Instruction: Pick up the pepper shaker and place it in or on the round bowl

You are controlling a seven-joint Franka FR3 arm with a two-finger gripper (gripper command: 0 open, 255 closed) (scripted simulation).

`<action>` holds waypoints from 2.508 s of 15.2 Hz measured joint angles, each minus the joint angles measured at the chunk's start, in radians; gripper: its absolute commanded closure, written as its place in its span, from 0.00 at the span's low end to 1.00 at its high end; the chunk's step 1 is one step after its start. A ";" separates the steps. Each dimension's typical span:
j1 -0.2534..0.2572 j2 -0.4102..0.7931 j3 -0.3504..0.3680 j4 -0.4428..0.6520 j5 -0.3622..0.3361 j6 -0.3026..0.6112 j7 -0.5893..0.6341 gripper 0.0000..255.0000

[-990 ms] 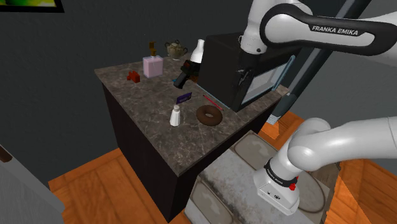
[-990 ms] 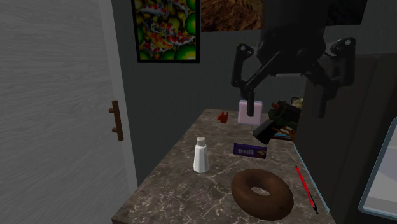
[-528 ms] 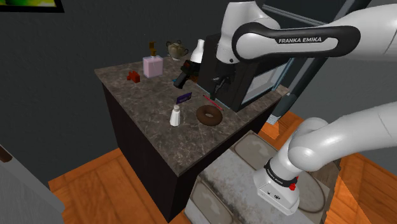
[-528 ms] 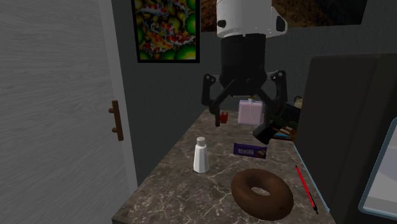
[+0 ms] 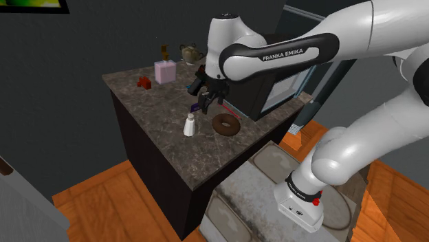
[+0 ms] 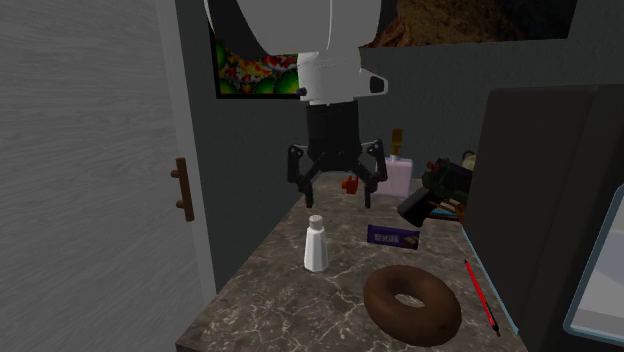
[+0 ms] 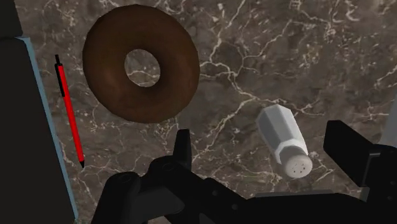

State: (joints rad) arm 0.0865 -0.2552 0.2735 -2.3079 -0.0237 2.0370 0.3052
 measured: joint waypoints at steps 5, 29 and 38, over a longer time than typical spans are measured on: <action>0.004 0.195 0.053 0.118 -0.085 0.082 0.123 0.00; 0.015 0.350 0.063 0.145 -0.175 0.202 0.215 1.00; 0.012 0.311 0.065 0.170 -0.151 0.143 0.193 1.00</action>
State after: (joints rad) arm 0.0990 0.0562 0.3385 -2.1379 -0.1751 2.1803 0.4985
